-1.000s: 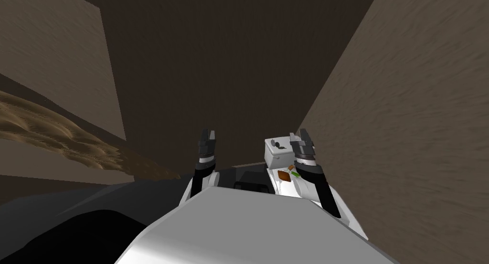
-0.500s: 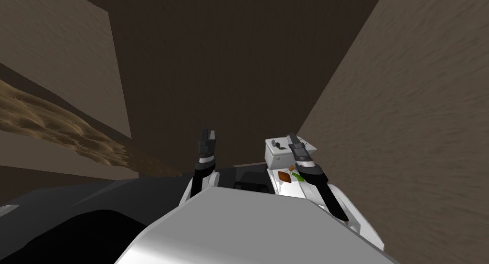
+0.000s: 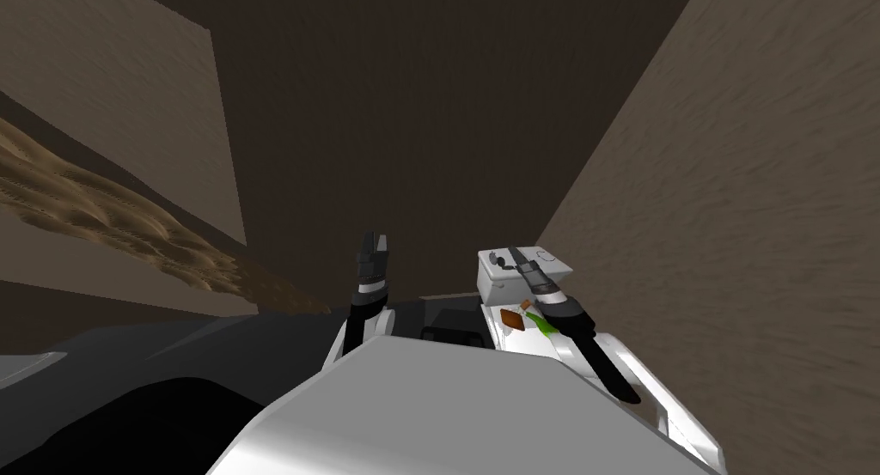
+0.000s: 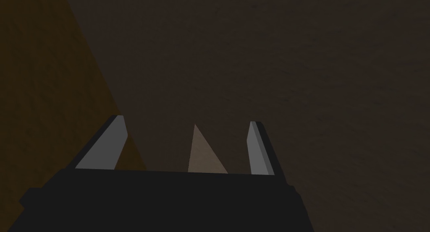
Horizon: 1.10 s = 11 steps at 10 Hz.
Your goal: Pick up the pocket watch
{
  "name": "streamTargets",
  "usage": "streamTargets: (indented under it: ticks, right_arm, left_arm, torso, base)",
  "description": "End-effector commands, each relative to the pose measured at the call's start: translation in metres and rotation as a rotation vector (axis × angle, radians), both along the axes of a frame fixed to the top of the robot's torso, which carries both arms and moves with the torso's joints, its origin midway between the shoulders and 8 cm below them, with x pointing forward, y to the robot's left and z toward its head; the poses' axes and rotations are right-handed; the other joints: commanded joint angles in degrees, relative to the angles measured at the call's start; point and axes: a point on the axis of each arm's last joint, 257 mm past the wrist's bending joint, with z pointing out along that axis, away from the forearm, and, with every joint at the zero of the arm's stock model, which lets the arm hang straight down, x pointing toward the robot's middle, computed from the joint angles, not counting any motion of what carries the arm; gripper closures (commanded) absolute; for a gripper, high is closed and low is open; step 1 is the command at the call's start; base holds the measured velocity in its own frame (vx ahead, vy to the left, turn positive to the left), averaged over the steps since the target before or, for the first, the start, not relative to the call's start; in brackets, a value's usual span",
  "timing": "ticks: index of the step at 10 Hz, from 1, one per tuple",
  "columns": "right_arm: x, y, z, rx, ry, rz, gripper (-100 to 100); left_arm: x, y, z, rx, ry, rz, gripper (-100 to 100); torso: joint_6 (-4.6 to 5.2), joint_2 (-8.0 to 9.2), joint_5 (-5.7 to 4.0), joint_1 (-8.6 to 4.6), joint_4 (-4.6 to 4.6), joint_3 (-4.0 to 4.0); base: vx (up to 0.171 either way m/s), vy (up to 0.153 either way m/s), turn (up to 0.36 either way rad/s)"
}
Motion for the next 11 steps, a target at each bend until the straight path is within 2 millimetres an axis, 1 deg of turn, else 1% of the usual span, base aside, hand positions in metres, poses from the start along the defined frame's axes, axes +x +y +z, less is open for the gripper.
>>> streamTargets:
  ticks: [1, 2, 3, 5, 6, 8, 9, 11]
  right_arm:
    - [0.001, 0.003, -0.012, -0.110, 0.014, -0.006, -100]
    - [0.001, 0.003, -0.022, -0.191, 0.026, -0.010, -100]
    - [0.001, 0.004, -0.023, -0.202, 0.025, -0.010, -100]
    - [0.000, 0.004, -0.045, -0.375, 0.045, -0.016, -100]
    - [0.000, 0.005, -0.046, -0.389, 0.044, -0.015, -100]
    - [-0.002, 0.001, -0.069, -0.562, 0.060, -0.016, -100]
    - [-0.002, 0.002, -0.071, -0.579, 0.059, -0.013, -100]
    - [-0.006, -0.006, -0.095, -0.755, 0.073, -0.008, -100]
  left_arm:
    - [0.000, 0.000, 0.000, 0.000, 0.000, 0.000, 0]
    - [0.000, 0.000, 0.000, 0.000, 0.000, 0.000, 0]
    - [0.000, 0.000, 0.000, 0.000, 0.000, 0.000, 0]
    - [0.000, 0.000, 0.000, 0.000, 0.000, 0.000, 0]
    - [0.000, 0.000, 0.000, 0.000, 0.000, 0.000, 0]
    - [0.000, 0.000, 0.000, 0.000, 0.000, 0.000, 0]
    - [0.000, 0.000, 0.000, 0.000, 0.000, 0.000, 0]
    - [0.000, 0.000, 0.000, 0.000, 0.000, 0.000, 0]
  torso:
    - [0.00, 0.00, 0.00, 0.00, 0.00, 0.00]
    - [0.00, -0.01, 0.00, 0.00, 0.00, -0.01]
    - [0.00, 0.00, 0.00, -0.02, 0.00, 0.00]
    - [-0.01, -0.01, 0.01, 0.01, 0.00, -0.01]
    - [0.00, -0.01, 0.00, -0.01, 0.00, -0.01]
    - [0.00, -0.03, 0.01, 0.03, -0.01, -0.02]
    - [-0.01, -0.05, 0.00, 0.01, -0.01, -0.03]
    - [0.00, -0.05, 0.01, 0.04, -0.01, -0.03]
  base:
    - [-0.003, -0.019, 0.044]
    - [-0.004, -0.024, 0.071]
    - [-0.005, -0.019, 0.026]
    - [-0.005, -0.018, 0.062]
    - [0.000, -0.018, 0.026]
    - [0.003, -0.016, 0.061]
    - [0.004, -0.015, 0.029]
    - [0.007, -0.009, 0.054]
